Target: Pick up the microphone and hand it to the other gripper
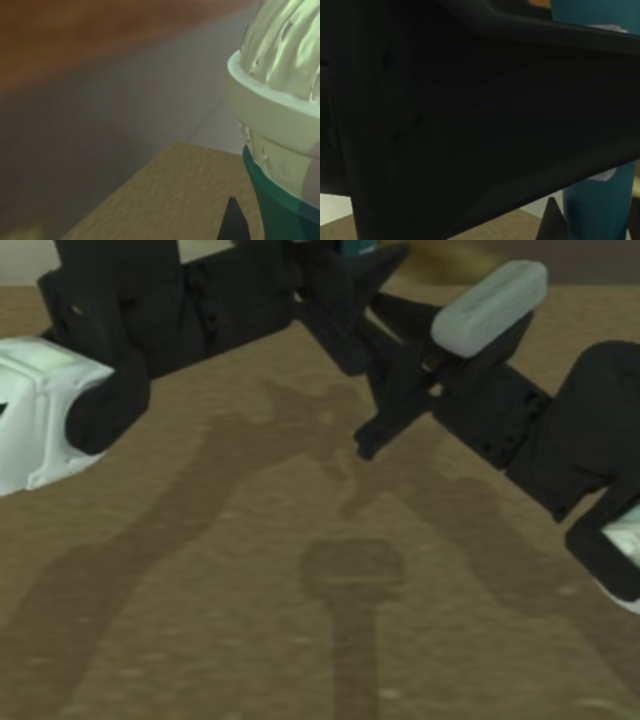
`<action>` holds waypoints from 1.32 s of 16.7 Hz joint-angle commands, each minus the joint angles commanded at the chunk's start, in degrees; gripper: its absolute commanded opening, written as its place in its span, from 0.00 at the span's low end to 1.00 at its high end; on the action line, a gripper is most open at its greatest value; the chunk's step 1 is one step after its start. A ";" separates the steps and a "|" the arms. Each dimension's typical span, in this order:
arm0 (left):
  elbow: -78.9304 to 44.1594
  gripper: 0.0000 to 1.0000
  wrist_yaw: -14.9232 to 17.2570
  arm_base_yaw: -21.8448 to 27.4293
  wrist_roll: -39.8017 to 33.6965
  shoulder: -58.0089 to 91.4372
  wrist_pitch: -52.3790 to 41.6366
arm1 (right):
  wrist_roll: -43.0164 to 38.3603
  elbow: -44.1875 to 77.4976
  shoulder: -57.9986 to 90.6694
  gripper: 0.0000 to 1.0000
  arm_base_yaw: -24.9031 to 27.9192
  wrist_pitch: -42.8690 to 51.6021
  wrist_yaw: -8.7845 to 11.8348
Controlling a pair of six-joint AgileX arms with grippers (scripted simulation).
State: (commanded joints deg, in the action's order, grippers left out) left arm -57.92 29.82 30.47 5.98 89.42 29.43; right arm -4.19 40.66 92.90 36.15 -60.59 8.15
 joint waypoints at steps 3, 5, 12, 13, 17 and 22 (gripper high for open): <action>0.00 0.00 0.00 0.00 0.00 0.00 0.00 | 0.00 0.00 0.00 0.68 0.00 0.00 0.00; 0.00 0.00 0.00 0.00 0.00 0.00 0.00 | 0.00 0.00 0.00 0.83 0.00 0.00 0.00; 0.00 0.00 0.00 0.00 0.00 0.00 0.00 | 0.00 0.00 0.00 1.00 0.00 0.00 0.00; 0.00 0.00 0.00 0.00 0.00 0.00 0.00 | 0.00 0.00 0.00 1.00 0.00 0.00 0.00; -0.13 0.00 -0.07 -0.11 0.16 -0.23 -0.09 | 0.12 -0.32 0.08 1.00 -0.15 0.01 -0.09; 2.33 0.00 4.61 -5.16 0.26 -2.82 -0.50 | -0.02 -9.06 -7.66 1.00 -1.37 -0.78 1.19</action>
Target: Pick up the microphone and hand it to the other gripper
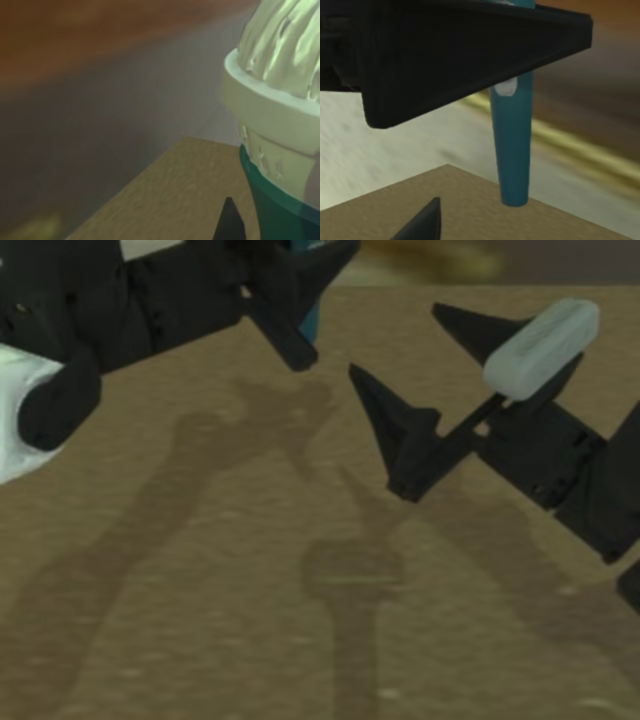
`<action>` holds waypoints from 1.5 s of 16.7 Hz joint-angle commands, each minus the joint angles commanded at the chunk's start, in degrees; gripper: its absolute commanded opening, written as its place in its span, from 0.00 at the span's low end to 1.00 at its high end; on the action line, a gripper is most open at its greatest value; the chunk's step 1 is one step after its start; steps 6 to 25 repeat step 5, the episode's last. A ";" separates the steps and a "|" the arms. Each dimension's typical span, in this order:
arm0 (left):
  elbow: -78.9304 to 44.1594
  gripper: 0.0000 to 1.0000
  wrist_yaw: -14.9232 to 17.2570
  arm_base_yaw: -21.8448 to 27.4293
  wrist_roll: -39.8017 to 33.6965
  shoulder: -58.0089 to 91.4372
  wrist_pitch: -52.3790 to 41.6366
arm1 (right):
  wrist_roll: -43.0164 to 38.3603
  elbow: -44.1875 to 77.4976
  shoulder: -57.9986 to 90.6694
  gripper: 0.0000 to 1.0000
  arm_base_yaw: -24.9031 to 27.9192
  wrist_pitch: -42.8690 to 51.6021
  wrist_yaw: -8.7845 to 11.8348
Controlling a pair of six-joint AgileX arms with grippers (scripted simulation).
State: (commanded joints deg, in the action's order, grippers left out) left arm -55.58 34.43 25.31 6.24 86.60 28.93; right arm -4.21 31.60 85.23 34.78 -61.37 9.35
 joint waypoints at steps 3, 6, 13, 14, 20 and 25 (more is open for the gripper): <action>1.44 0.00 2.75 -3.45 0.19 -1.75 -0.14 | -0.20 -5.67 -5.11 1.00 -0.54 -0.68 1.08; 1.78 0.00 3.27 -4.15 0.21 -2.04 -0.22 | -0.23 -6.54 -6.00 1.00 -0.62 -0.86 1.30; 1.78 0.00 3.27 -4.15 0.21 -2.04 -0.22 | -0.23 -6.54 -6.00 1.00 -0.62 -0.86 1.30; 1.78 0.00 3.27 -4.15 0.21 -2.04 -0.22 | -0.23 -6.54 -6.00 1.00 -0.62 -0.86 1.30; 1.78 0.00 3.27 -4.15 0.21 -2.04 -0.22 | -0.23 -6.54 -6.00 1.00 -0.62 -0.86 1.30; 1.78 0.00 3.27 -4.15 0.21 -2.04 -0.22 | -0.23 -6.54 -6.00 1.00 -0.62 -0.86 1.30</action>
